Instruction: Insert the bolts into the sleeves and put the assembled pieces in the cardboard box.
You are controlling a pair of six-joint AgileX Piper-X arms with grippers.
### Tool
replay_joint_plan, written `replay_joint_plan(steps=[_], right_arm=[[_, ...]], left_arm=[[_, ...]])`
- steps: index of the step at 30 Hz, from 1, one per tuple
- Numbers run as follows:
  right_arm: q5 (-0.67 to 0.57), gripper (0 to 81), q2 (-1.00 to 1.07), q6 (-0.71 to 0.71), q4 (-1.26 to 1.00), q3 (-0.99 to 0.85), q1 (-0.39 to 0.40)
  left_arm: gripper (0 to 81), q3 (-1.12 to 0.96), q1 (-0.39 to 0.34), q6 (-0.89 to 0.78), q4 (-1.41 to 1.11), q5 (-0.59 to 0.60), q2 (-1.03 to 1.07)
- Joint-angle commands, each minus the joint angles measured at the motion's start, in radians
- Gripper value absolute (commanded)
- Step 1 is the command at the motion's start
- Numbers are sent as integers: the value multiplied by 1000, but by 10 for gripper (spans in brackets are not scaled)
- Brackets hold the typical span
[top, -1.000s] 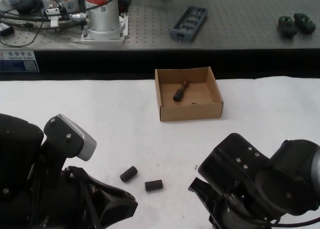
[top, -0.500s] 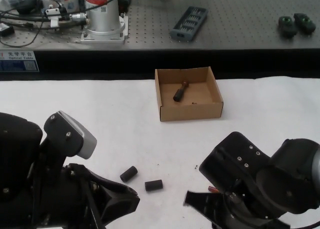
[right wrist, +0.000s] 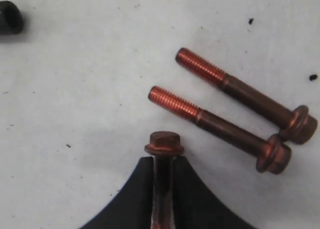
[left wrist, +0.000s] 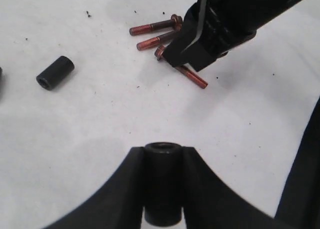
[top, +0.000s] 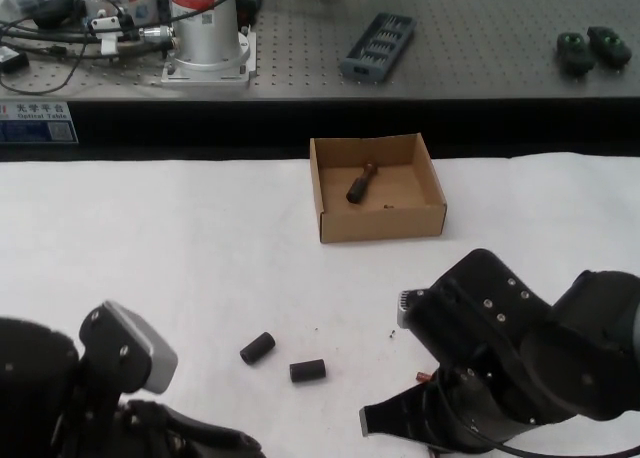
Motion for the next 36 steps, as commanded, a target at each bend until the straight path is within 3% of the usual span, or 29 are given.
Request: replay_joint_plan(steps=[1,5,26,32,36], right_arm=[[16,106,-61,-102,-11,-1,-10],[22,106,-78,-99,-11,-1,-10],[-37,112,-49,-37,4,-1,-5],[-96,263,8,-15,-5,-1,-5],[-88,265,20,-15,-3,-1,-5]], left_arm=[[6,44,-4,-40,-152,9,-4],[6,50,-4,-108,-183,9,22],[6,50,-4,-129,-190,9,34],[6,50,-4,-129,-190,9,34],[6,47,-4,-128,-190,9,34]])
